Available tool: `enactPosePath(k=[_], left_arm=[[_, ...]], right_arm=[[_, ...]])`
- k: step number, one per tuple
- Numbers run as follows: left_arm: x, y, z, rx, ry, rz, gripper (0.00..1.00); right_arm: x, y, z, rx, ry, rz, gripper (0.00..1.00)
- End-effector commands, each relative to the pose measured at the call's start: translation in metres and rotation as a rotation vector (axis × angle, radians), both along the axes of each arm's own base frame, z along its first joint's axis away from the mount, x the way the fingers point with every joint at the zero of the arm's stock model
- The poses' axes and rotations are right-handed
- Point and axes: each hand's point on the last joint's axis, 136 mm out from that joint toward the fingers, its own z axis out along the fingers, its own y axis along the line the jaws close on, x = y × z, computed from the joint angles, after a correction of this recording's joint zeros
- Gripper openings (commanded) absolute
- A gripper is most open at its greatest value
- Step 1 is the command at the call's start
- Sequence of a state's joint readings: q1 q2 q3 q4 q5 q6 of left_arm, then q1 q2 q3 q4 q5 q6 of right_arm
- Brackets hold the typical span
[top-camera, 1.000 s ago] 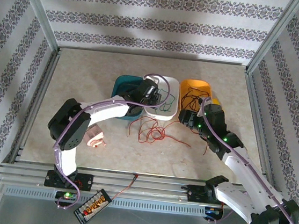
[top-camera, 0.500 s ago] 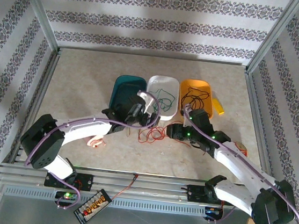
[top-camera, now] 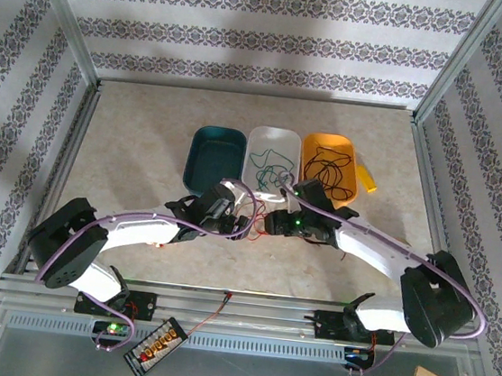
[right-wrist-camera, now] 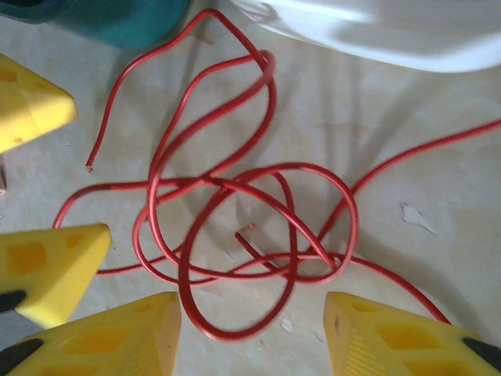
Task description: Untangle the cables
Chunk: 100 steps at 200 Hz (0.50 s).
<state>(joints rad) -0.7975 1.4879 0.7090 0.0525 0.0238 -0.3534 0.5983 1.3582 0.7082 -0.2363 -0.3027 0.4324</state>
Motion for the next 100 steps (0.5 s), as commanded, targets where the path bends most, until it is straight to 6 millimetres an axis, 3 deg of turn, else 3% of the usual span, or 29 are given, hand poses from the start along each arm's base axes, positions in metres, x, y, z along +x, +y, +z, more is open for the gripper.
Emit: enactPosePath(k=[1, 16, 36, 46, 66, 100], left_arm=[[0.009, -0.015, 0.008, -0.043, -0.013, -0.002, 0.73], [0.009, -0.018, 0.006, -0.047, -0.008, -0.009, 0.69], [0.012, -0.018, 0.003, -0.051, -0.011, 0.004, 0.64], [0.013, -0.018, 0.001, -0.054, -0.011, 0.016, 0.60], [0.016, -0.018, -0.002, -0.069, -0.008, 0.041, 0.43], [0.019, -0.009, -0.015, -0.034, 0.005, 0.100, 0.19]], right_arm=[[0.013, 0.022, 0.015, 0.047, -0.050, 0.049, 0.47], [0.015, 0.025, 0.012, 0.039, -0.045, 0.051, 0.37], [0.018, 0.021, 0.009, 0.018, -0.051, 0.024, 0.10], [0.020, 0.016, 0.011, 0.006, -0.063, 0.006, 0.02], [0.019, 0.006, 0.023, 0.003, -0.099, -0.025, 0.00], [0.019, -0.015, 0.069, 0.039, -0.222, -0.103, 0.00]])
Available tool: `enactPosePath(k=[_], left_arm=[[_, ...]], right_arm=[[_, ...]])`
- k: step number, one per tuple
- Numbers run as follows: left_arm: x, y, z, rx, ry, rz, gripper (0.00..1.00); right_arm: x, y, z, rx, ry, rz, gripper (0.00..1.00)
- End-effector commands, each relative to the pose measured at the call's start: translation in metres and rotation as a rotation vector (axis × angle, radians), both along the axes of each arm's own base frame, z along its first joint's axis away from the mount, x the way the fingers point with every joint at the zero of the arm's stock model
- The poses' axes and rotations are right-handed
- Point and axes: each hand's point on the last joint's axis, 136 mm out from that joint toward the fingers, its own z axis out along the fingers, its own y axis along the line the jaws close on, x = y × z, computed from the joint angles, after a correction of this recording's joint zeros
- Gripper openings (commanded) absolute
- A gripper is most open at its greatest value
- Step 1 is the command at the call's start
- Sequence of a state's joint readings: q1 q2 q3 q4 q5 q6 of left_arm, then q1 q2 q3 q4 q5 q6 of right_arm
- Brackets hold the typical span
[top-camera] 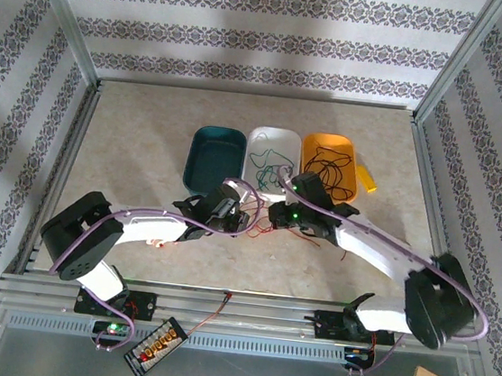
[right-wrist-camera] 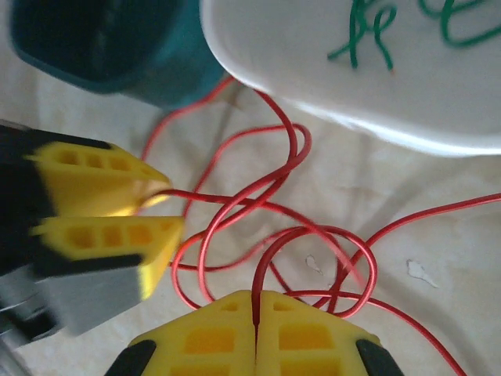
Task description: Untangle the cables
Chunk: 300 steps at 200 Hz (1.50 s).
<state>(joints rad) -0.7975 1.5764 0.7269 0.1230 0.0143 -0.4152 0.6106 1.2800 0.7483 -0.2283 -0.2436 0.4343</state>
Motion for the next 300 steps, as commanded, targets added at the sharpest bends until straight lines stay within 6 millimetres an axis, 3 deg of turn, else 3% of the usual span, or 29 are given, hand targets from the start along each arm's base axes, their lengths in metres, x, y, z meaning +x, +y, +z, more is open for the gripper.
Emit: enactPosePath(k=[1, 52, 84, 131, 162, 191, 218, 250, 300], left_arm=[[0.008, 0.000, -0.001, -0.004, -0.018, 0.050, 0.18], [0.003, 0.007, -0.009, 0.011, 0.001, 0.068, 0.00], [-0.001, 0.010, -0.013, 0.020, 0.020, 0.067, 0.00], [-0.010, 0.018, -0.021, 0.048, 0.047, 0.059, 0.00], [-0.013, 0.011, -0.006, -0.029, 0.011, 0.025, 0.00], [-0.014, -0.016, 0.046, -0.240, -0.110, -0.076, 0.33], [-0.003, -0.035, 0.084, -0.295, -0.205, -0.140, 0.69], [0.015, -0.061, 0.118, -0.323, -0.321, -0.216, 0.81], [0.038, -0.095, 0.126, -0.318, -0.368, -0.290, 0.86]], right_arm=[[0.003, -0.020, 0.031, 0.010, -0.096, -0.081, 0.00], [0.012, -0.069, 0.110, 0.067, -0.323, -0.282, 0.00], [0.013, -0.085, 0.153, 0.114, -0.446, -0.350, 0.00], [0.008, -0.108, 0.197, 0.113, -0.598, -0.420, 0.00], [0.001, -0.100, 0.213, 0.141, -0.624, -0.356, 0.00], [-0.002, -0.091, 0.218, 0.186, -0.607, -0.316, 0.00], [-0.009, -0.080, 0.231, 0.251, -0.605, -0.264, 0.00], [-0.022, -0.066, 0.253, 0.348, -0.597, -0.189, 0.00], [-0.048, -0.048, 0.274, 0.476, -0.524, -0.058, 0.00]])
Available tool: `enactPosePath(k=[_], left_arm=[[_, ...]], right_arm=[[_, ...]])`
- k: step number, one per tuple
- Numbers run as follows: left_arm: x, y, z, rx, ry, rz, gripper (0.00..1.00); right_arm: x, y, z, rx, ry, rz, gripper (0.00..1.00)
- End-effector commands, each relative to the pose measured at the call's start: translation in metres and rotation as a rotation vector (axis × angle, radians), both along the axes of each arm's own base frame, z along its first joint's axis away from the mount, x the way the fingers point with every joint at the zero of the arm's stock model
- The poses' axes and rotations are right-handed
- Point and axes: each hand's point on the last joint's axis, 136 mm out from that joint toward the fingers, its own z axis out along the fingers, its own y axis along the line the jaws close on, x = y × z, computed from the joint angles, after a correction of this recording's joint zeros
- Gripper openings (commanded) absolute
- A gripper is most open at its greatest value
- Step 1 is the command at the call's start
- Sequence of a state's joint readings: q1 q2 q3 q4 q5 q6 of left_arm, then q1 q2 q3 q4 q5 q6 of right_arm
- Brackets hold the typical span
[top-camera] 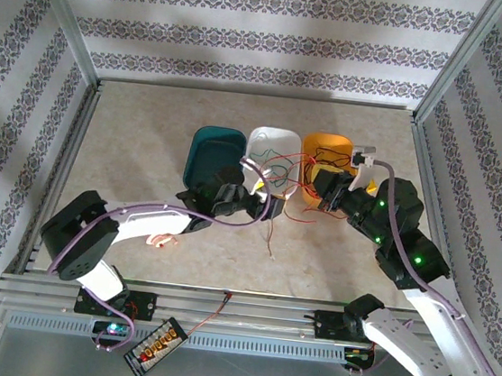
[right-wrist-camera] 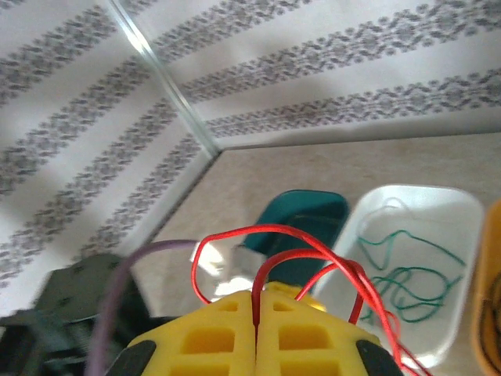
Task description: Untangle the cables
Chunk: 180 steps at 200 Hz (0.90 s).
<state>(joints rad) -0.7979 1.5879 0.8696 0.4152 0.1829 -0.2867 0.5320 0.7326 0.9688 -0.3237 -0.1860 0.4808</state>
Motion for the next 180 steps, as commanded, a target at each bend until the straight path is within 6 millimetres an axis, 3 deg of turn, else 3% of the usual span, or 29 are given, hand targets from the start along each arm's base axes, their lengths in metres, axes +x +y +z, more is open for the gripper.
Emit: enactPosePath(k=[1, 22, 35, 48, 69, 89, 123, 143, 180], left_arm=[[0.005, -0.020, 0.013, -0.019, -0.072, -0.070, 0.86], [0.006, -0.030, 0.020, -0.045, -0.081, -0.106, 0.84], [0.005, -0.035, 0.022, -0.060, -0.075, -0.125, 0.76], [0.003, -0.039, 0.022, -0.069, -0.065, -0.145, 0.60], [-0.001, -0.039, 0.015, -0.085, -0.027, -0.150, 0.21], [-0.003, -0.029, 0.003, -0.086, 0.011, -0.112, 0.00], [-0.011, -0.002, -0.018, -0.071, 0.054, -0.014, 0.00], [-0.019, 0.015, -0.019, -0.082, 0.063, 0.025, 0.00], [-0.035, 0.037, -0.003, -0.111, 0.057, 0.054, 0.00]], right_arm=[[-0.020, 0.012, 0.024, 0.079, -0.001, 0.120, 0.00], [-0.025, 0.018, 0.025, 0.106, 0.028, 0.171, 0.00], [-0.025, 0.021, 0.024, 0.116, 0.043, 0.189, 0.00], [-0.024, 0.020, 0.025, 0.120, 0.045, 0.187, 0.00], [-0.021, 0.015, 0.034, 0.124, 0.016, 0.160, 0.00], [-0.012, -0.002, 0.041, 0.116, -0.021, 0.053, 0.00], [0.005, -0.066, 0.045, 0.091, -0.094, -0.300, 0.00], [0.005, -0.099, 0.044, 0.082, -0.121, -0.464, 0.00], [0.010, -0.105, 0.032, 0.057, -0.084, -0.494, 0.00]])
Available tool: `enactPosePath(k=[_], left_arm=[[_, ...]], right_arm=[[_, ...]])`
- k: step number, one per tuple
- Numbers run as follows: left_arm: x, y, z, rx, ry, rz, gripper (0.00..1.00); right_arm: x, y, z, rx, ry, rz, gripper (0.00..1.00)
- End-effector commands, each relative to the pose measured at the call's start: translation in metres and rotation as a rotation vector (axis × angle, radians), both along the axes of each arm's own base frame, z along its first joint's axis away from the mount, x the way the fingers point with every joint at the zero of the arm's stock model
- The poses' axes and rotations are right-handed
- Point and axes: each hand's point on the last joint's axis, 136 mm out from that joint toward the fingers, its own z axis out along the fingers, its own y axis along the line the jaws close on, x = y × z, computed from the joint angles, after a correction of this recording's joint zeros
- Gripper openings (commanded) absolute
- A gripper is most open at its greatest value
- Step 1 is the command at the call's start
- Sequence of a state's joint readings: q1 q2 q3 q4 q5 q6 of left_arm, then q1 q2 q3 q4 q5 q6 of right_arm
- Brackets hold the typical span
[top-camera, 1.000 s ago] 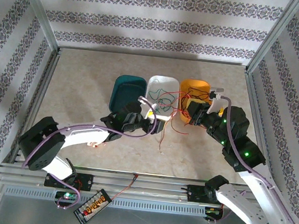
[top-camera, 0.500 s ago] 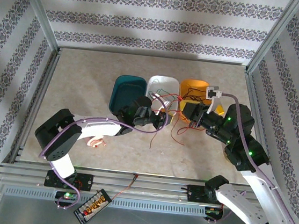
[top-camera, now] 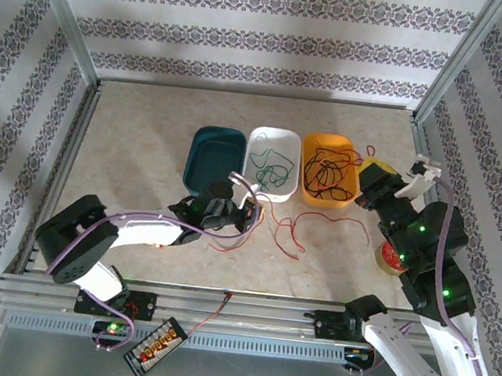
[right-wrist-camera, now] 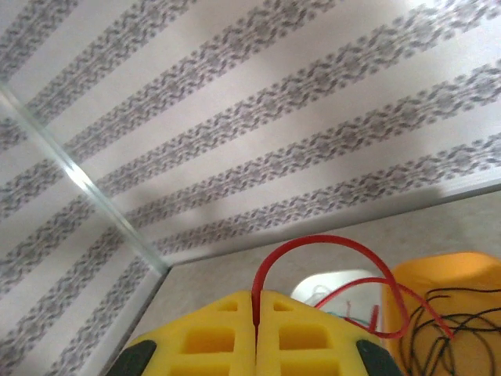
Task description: Untangle the cables
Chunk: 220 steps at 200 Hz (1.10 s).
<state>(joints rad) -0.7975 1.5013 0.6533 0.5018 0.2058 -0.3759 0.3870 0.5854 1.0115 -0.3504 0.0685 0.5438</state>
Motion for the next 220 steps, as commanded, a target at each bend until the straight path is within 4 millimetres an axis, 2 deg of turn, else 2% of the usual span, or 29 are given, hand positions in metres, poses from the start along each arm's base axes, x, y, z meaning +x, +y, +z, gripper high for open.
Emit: enactPosePath(k=[1, 17, 55, 74, 130, 155, 177, 194, 220], left_arm=[[-0.002, 0.008, 0.036, -0.085, -0.047, 0.043, 0.00], [-0.008, 0.015, 0.055, -0.103, -0.071, 0.046, 0.00], [-0.020, 0.030, 0.122, -0.194, -0.174, 0.043, 0.00], [-0.024, 0.035, 0.149, -0.233, -0.210, 0.035, 0.00], [-0.005, 0.067, 0.207, -0.318, -0.286, 0.137, 0.00], [0.016, 0.087, 0.213, -0.264, -0.322, 0.227, 0.00], [0.044, 0.113, 0.213, -0.216, -0.344, 0.337, 0.00], [0.069, 0.131, 0.204, -0.200, -0.342, 0.409, 0.00], [0.111, 0.154, 0.175, -0.124, -0.319, 0.508, 0.00]], right_arm=[[0.012, -0.013, -0.017, -0.033, 0.056, -0.091, 0.00], [0.015, -0.015, -0.023, -0.028, 0.071, -0.107, 0.00], [0.023, -0.006, -0.039, -0.036, 0.118, -0.075, 0.00], [0.026, -0.004, -0.043, -0.040, 0.130, -0.067, 0.00], [0.028, 0.001, -0.048, -0.042, 0.143, -0.045, 0.00], [0.028, 0.004, -0.049, -0.043, 0.143, -0.028, 0.00], [0.027, 0.008, -0.049, -0.047, 0.144, -0.006, 0.00], [0.028, 0.012, -0.049, -0.048, 0.147, 0.013, 0.00], [0.028, 0.018, -0.050, -0.047, 0.153, 0.043, 0.00]])
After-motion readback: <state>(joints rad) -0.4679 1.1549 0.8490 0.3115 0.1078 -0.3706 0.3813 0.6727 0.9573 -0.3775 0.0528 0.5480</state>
